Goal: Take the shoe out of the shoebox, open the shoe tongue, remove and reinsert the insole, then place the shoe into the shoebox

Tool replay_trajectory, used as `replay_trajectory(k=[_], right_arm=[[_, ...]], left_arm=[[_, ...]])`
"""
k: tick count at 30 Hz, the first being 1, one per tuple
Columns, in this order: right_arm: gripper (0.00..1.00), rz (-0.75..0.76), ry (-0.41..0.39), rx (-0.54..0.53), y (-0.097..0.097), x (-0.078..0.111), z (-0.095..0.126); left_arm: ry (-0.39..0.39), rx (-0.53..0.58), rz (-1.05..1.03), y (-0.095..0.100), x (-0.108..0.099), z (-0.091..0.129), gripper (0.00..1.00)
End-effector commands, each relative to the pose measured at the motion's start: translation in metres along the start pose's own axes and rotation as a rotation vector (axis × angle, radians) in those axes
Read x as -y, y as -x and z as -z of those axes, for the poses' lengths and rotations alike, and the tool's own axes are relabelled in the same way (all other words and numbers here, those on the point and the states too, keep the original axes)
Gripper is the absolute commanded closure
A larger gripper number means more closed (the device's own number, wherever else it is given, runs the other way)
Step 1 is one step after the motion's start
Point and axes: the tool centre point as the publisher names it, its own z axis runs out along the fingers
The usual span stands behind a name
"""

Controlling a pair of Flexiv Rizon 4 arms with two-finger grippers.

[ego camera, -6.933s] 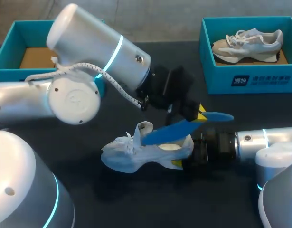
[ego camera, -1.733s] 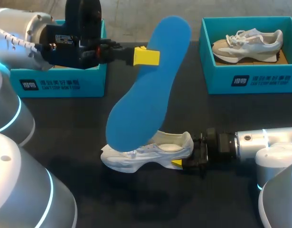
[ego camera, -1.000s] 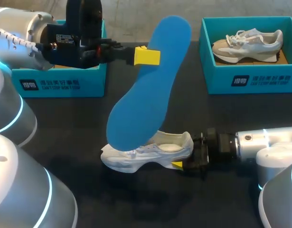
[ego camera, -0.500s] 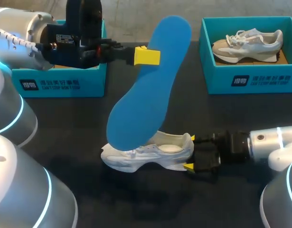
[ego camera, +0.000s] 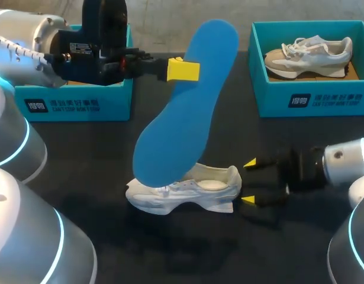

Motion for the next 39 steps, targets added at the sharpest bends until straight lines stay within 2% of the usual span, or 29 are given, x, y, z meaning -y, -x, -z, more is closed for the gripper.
replay_trajectory(k=[1, 8, 11, 17, 19, 30, 39], right_arm=[[0.0, 0.006, -0.267, -0.003, -0.001, -0.015, 0.013], [0.0, 0.021, -0.463, -0.021, -0.001, -0.026, 0.009], [0.0, 0.025, -0.519, -0.014, -0.002, -0.028, 0.007], [0.0, 0.035, -0.588, -0.003, -0.003, -0.035, 0.007], [0.0, 0.041, -0.635, 0.011, -0.004, -0.037, 0.006], [0.0, 0.051, -0.792, 0.023, -0.008, -0.038, 0.004], [0.0, 0.052, -0.867, 0.0, -0.011, -0.044, 0.005]], left_arm=[[0.005, -0.001, 0.0, 0.001, 0.001, 0.0, 1.0], [0.005, -0.001, 0.0, 0.001, 0.001, 0.0, 1.0], [0.005, -0.001, 0.0, 0.001, 0.001, 0.0, 1.0], [0.005, -0.001, 0.0, 0.001, 0.001, 0.0, 1.0], [0.005, -0.001, 0.0, 0.001, 0.001, 0.0, 1.0], [0.005, -0.001, 0.0, 0.001, 0.001, 0.0, 1.0], [0.005, -0.001, 0.0, 0.001, 0.001, 0.0, 1.0]])
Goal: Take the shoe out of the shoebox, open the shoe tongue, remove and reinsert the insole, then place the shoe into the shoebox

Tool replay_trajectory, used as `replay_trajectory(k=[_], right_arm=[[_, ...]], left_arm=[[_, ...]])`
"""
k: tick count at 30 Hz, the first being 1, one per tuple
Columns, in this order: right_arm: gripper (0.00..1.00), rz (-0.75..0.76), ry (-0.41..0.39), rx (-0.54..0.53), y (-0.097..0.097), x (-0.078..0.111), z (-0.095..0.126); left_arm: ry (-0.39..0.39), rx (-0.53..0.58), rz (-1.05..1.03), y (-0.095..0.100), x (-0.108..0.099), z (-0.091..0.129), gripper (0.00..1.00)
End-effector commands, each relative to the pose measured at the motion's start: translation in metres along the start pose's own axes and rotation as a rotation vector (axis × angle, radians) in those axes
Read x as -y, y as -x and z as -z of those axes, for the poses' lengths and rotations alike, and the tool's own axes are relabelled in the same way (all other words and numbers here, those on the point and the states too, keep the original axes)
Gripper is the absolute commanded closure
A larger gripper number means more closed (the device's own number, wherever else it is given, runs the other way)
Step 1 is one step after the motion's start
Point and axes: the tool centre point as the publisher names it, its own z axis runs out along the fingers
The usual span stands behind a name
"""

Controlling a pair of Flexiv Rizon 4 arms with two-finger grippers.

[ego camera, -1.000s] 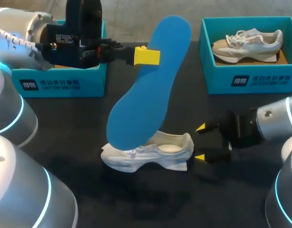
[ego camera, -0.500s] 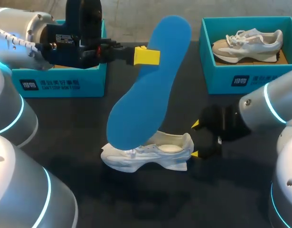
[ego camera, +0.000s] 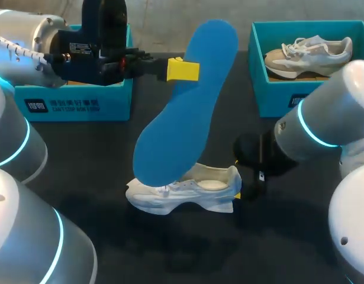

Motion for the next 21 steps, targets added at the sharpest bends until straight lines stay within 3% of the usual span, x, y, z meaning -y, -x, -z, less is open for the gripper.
replay_trajectory(k=[1, 21], right_arm=[[0.0, -0.003, -0.334, -0.006, 0.0007, -0.0054, 0.0034], [0.0, -0.001, -0.351, -0.014, -0.0046, -0.0085, 0.0023]], left_arm=[[0.005, -0.001, 0.0, 0.0015, 0.0008, -0.0006, 1.0], [0.005, -0.001, 0.0, 0.0015, 0.0008, -0.0006, 1.0]])
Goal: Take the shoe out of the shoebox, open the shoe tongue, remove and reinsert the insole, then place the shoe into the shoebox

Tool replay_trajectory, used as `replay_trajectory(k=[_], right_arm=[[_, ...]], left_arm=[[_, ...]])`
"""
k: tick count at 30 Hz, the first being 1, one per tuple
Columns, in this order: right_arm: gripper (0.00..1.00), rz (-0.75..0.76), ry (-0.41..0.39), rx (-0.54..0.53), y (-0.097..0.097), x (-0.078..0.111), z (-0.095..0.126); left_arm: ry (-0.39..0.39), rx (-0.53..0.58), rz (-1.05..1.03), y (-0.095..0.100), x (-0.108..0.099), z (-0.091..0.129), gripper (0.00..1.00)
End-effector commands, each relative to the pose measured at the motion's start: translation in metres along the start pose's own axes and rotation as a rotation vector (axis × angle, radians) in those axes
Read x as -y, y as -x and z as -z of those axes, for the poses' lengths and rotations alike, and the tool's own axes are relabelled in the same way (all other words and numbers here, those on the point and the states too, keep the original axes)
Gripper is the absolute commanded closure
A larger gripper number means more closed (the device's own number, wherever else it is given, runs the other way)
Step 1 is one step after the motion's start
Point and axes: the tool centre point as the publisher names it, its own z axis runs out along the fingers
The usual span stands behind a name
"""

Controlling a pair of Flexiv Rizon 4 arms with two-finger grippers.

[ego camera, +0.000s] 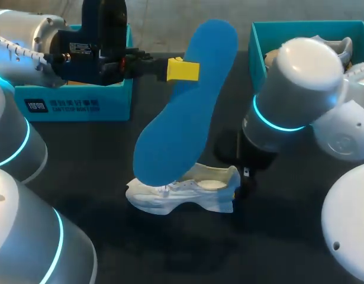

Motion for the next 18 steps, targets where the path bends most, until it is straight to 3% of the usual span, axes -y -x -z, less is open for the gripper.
replay_trajectory(k=[1, 18], right_arm=[[0.0, 0.0, -0.084, 0.004, -0.0023, -0.005, -0.0016], [0.0, 0.012, -0.078, 0.003, 0.0013, -0.0061, -0.0018]], left_arm=[[0.005, -0.001, 0.0, 0.0015, 0.0007, -0.0007, 1.0], [0.005, -0.001, 0.0, 0.0015, 0.0007, -0.0007, 1.0]])
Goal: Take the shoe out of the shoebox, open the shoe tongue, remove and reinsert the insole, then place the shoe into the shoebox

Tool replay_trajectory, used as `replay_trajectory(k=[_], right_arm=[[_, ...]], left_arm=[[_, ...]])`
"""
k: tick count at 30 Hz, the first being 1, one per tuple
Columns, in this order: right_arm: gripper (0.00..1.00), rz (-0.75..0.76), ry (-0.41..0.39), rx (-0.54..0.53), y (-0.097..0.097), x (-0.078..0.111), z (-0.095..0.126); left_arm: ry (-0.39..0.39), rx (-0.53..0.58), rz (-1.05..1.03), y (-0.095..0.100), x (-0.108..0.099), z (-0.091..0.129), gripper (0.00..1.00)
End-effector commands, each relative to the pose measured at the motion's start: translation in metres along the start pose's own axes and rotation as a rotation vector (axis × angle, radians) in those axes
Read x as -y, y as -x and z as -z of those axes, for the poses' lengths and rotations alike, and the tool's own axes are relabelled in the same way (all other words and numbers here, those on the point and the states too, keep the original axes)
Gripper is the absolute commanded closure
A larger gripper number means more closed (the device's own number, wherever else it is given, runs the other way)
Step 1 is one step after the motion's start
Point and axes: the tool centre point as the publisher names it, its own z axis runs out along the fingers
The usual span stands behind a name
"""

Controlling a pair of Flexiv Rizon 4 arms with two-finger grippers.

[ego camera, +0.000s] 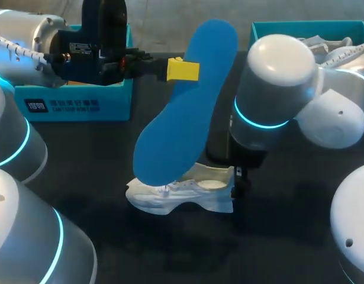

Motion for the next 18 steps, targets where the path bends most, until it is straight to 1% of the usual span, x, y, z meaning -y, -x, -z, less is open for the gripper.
replay_trajectory(k=[1, 8, 18], right_arm=[[0.0, 0.0, -0.001, 0.0, 0.0, -0.001, -0.002], [0.0, 0.002, 0.0, -0.005, 0.002, -0.003, -0.004], [0.0, 0.011, 0.0, 0.0, 0.009, -0.006, -0.002]], left_arm=[[0.004, 0.0, -0.001, 0.001, 0.001, 0.0, 1.0], [-0.019, 0.023, -0.031, -0.006, 0.011, 0.011, 1.0], [-0.038, 0.055, -0.037, -0.006, 0.019, 0.025, 1.0]])
